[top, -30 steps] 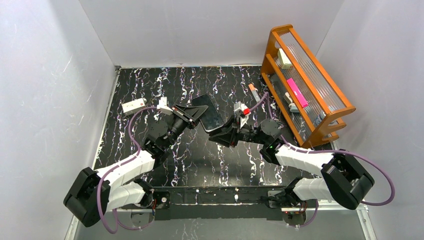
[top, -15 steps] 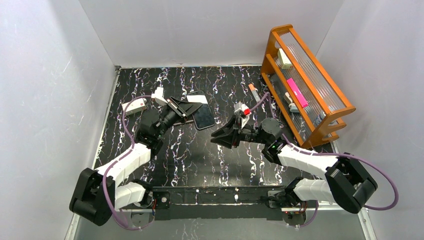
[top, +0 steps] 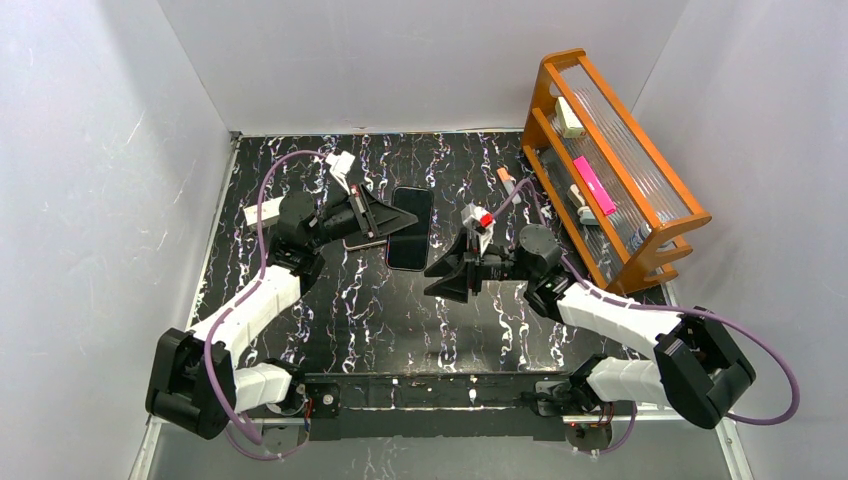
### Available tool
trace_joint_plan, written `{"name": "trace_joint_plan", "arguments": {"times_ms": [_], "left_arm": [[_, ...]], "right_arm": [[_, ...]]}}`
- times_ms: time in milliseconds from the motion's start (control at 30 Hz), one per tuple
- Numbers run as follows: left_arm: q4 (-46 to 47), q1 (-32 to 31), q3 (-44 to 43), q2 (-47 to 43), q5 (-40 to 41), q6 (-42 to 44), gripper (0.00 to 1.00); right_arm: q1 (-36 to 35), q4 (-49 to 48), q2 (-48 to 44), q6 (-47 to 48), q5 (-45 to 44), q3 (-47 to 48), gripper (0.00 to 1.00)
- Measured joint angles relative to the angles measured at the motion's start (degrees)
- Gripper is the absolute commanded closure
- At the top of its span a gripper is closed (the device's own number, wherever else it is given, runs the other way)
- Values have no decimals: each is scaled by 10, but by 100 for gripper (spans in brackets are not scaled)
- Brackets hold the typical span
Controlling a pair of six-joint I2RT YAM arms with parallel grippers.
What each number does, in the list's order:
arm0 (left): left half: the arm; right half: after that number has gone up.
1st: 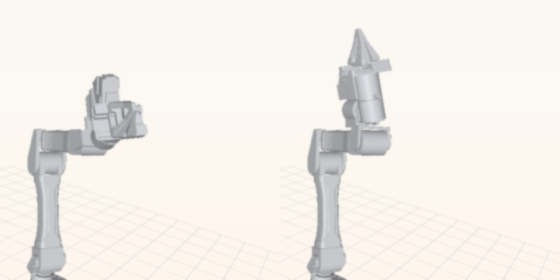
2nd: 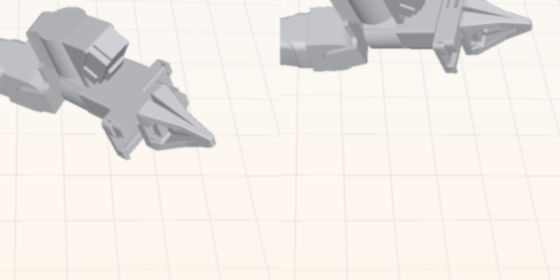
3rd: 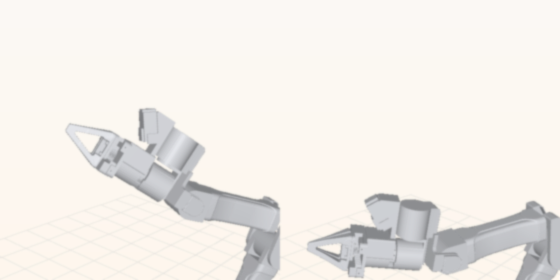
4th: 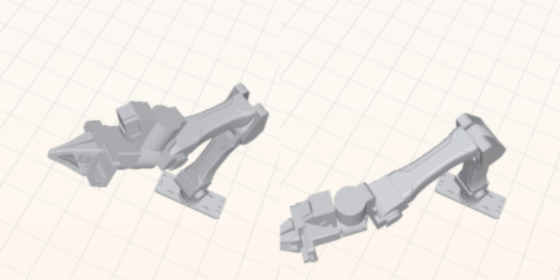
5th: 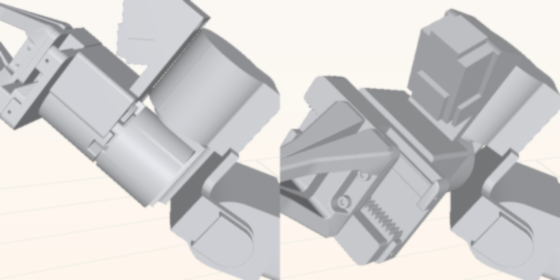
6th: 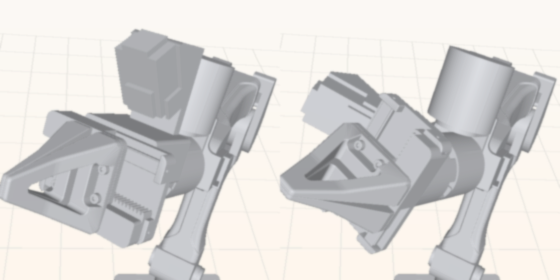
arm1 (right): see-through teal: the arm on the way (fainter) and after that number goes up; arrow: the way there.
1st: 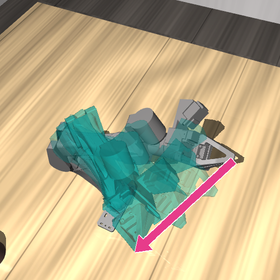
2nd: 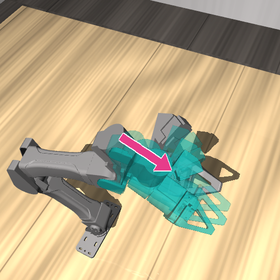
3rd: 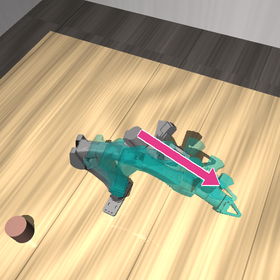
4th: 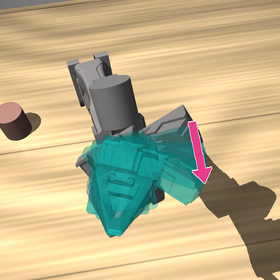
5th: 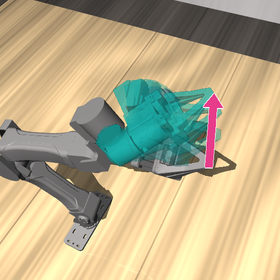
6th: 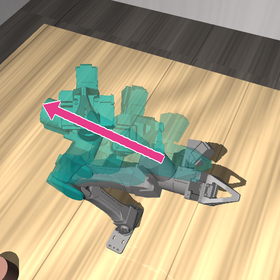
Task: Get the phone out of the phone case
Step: Remove the phone case from the phone.
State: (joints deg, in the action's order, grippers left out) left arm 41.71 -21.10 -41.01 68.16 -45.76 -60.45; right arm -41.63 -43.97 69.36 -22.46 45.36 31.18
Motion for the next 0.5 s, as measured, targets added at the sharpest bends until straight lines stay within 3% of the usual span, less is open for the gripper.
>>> {"name": "trace_joint_plan", "arguments": {"times_ms": [500], "left_arm": [[-33, 0, -12, 0, -40, 39, 100]], "right_arm": [[0, -18, 52, -18, 65, 56, 45]]}}
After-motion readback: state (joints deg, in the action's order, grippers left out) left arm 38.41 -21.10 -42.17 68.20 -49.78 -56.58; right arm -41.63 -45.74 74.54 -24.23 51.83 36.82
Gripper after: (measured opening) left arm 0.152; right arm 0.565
